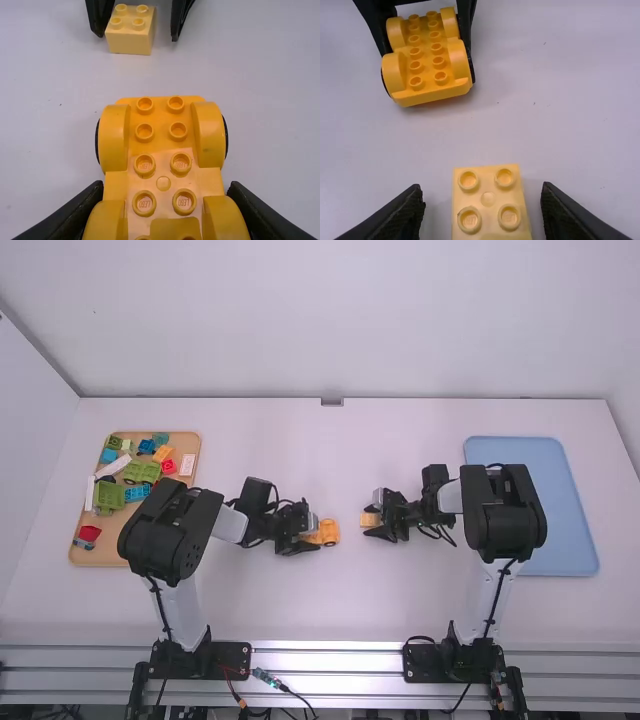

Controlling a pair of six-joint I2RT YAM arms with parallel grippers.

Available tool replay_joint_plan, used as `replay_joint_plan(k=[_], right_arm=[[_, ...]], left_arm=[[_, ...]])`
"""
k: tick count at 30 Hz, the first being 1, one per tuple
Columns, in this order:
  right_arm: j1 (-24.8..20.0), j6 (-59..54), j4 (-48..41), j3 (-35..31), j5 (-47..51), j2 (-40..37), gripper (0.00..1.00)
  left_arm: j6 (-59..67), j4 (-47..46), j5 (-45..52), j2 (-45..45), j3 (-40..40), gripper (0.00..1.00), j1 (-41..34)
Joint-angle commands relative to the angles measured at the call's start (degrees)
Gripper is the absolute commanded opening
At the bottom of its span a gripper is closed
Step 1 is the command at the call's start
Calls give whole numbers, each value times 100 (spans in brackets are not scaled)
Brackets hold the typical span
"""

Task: Assemble lego blocks to make yellow taxi

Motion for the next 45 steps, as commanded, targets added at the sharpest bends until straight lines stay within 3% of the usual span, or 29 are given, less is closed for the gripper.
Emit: replay_joint_plan(k=[1,9,16,28,45], right_arm=[[15,-74,-29,90,-114,75,61],[15,-61,78,92,-114,75,59],[17,72,85,157,-118,75,59],[15,90,67,179,-114,75,59],[17,-26,-149,227,-111,75,45]], left_arm=[[125,-55,-221,86,26,34,24],[131,94,-522,86,-131,32,22],[535,175,-503,86,-319,19,20],[535,-597,-505,86,61,22,22],[533,-9,-518,86,-256,21,20]])
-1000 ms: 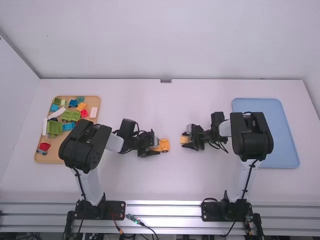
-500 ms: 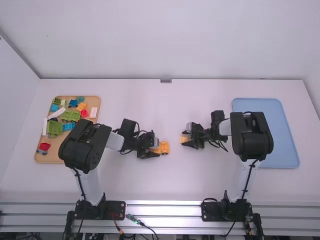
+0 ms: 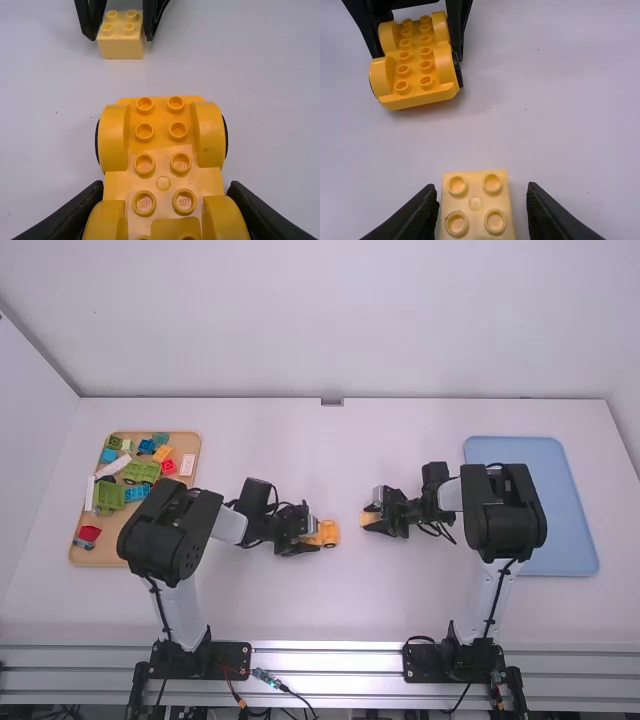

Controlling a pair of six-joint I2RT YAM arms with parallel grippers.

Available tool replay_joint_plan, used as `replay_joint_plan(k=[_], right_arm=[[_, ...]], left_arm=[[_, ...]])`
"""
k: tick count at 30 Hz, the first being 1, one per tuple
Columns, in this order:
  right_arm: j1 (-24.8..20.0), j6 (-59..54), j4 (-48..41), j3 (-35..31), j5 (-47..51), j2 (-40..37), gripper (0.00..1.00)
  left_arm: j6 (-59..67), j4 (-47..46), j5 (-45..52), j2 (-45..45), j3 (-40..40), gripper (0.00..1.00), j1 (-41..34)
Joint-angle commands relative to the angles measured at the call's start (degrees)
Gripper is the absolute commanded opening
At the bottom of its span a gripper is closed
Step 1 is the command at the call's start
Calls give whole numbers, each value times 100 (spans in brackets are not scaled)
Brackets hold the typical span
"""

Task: Assemble lego blocks to make yellow taxi

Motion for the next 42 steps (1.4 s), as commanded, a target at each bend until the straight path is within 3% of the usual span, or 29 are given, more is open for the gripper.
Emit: replay_joint_plan(k=[1,9,14,22,30,42], right_arm=[[17,-59,-123,140,-92,75,45],[17,-57,-248,201,-52,75,35],[101,-22,-245,201,155,75,35],[92,-22,-248,201,212,75,24],[101,-153,-436,201,-4,-76,23],[686,-4,-571,201,74,-666,19]], left_arm=[[197,-31,-560,103,-210,21,24],[133,-140,-562,103,-125,21,28],[136,-413,-562,103,28,21,22],[136,-61,-562,103,-144,20,24],[138,90,-562,103,-282,21,26],[240,-699,-544,103,120,22,22]])
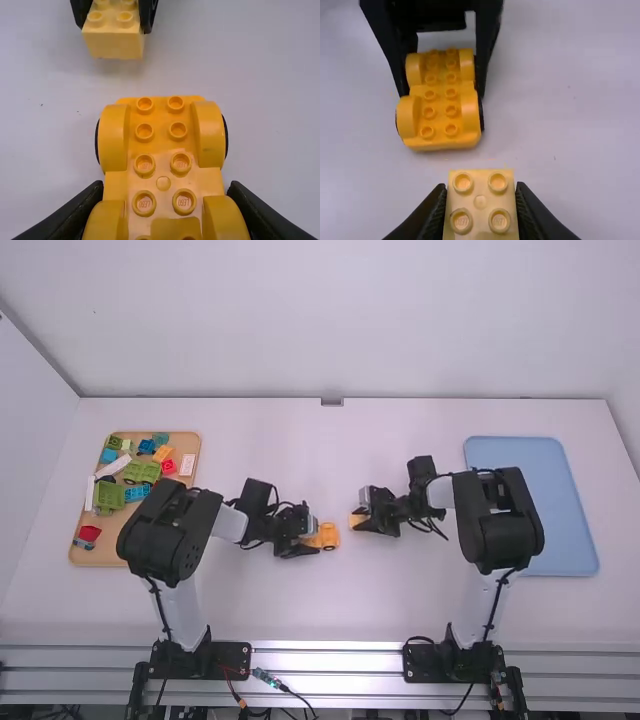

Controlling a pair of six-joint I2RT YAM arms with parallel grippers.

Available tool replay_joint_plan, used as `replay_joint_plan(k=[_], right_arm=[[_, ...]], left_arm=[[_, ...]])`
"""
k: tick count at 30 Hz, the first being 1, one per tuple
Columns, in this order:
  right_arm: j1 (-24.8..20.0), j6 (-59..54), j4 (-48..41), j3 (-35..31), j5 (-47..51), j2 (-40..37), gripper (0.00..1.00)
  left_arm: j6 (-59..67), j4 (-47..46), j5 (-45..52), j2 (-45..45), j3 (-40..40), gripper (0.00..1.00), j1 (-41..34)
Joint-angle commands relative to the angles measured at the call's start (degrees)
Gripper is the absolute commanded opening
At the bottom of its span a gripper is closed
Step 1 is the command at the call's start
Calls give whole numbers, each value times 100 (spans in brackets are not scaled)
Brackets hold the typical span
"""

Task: Assemble lego blocks to make yellow taxi

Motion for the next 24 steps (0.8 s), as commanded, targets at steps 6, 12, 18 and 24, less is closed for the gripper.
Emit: replay_joint_plan(k=[6,12,18,24], right_arm=[[326,37,12,70,-199,-260,18],[382,37,54,81,-452,-260,18],[396,37,36,81,-588,-260,18],[389,212,63,79,-627,-260,18]], left_arm=[[297,-118,-581,114,-46,19,20],[264,254,-577,116,-249,18,22],[17,407,-302,411,-98,20,22],[13,72,-81,1032,450,18,-48]])
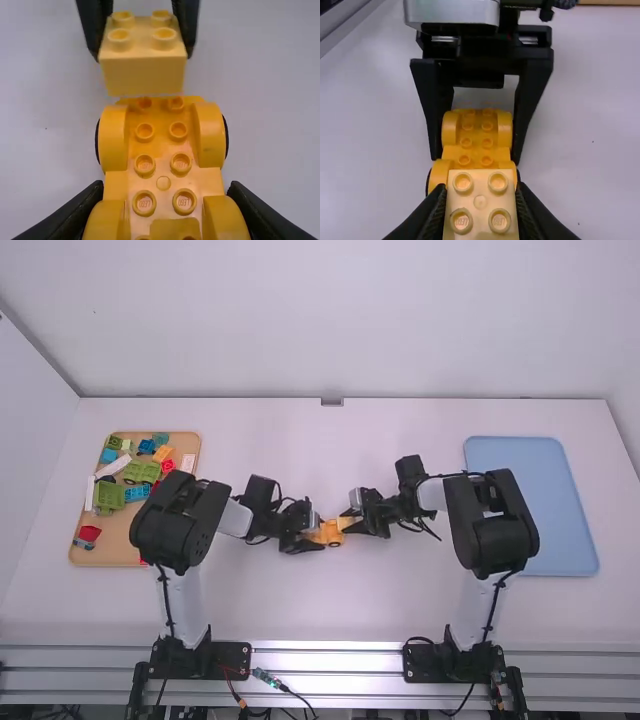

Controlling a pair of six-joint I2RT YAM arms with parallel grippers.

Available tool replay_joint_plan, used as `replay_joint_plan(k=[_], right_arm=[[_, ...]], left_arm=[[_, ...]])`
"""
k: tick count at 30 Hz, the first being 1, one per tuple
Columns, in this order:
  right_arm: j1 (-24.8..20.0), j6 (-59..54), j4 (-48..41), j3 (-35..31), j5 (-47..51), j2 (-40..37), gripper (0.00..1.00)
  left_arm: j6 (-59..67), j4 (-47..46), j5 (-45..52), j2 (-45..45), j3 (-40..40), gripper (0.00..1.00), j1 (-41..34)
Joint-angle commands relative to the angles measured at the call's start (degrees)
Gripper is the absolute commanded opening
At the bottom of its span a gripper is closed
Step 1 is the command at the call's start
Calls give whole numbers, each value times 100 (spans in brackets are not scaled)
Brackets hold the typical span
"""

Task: Assemble lego blocks to make yellow taxi

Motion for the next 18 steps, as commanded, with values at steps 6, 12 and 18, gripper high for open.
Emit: replay_joint_plan(k=[6,12,18], right_arm=[[7,288,150,76,-120,-150,18],[7,634,321,74,-52,-150,18],[7,929,596,70,9,-150,18]], left_arm=[[-105,-726,-951,475,422,20,-28],[-315,-634,-1008,475,452,23,-31],[-780,92,-1405,470,151,21,-229]])
